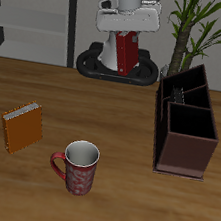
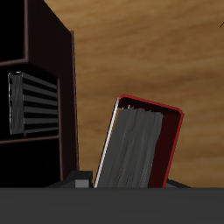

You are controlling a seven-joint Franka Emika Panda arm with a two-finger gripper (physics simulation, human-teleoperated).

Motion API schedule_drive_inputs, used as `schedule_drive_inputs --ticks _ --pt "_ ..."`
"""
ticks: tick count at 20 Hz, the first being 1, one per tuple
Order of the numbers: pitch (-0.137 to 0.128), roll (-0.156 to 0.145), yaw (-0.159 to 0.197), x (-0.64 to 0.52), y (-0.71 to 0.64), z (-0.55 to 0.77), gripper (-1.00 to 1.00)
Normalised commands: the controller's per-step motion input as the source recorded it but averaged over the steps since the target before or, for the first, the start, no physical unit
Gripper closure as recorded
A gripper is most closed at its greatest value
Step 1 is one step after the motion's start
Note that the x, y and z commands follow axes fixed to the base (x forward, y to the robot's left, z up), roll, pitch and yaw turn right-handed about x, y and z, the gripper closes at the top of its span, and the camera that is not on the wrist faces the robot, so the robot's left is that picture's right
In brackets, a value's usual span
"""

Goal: Place the striped book into the left desk caddy's front compartment and place the red book into the left desk caddy's left compartment and place the orange book into the left desk caddy's back compartment

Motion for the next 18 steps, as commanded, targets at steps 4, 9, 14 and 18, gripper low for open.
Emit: schedule_drive_inputs --ticks 4,9,14,18 --pt "-0.037 -0.014 0.011 -0.14 0.16 -0.19 1.0" --pt "-0.022 0.018 -0.052 -0.17 0.18 -0.2 1.0" --pt "-0.142 -0.053 0.061 -0.37 0.18 0.02 1.0" --pt "-0.046 -0.091 0.032 -0.13 0.06 -0.07 1.0"
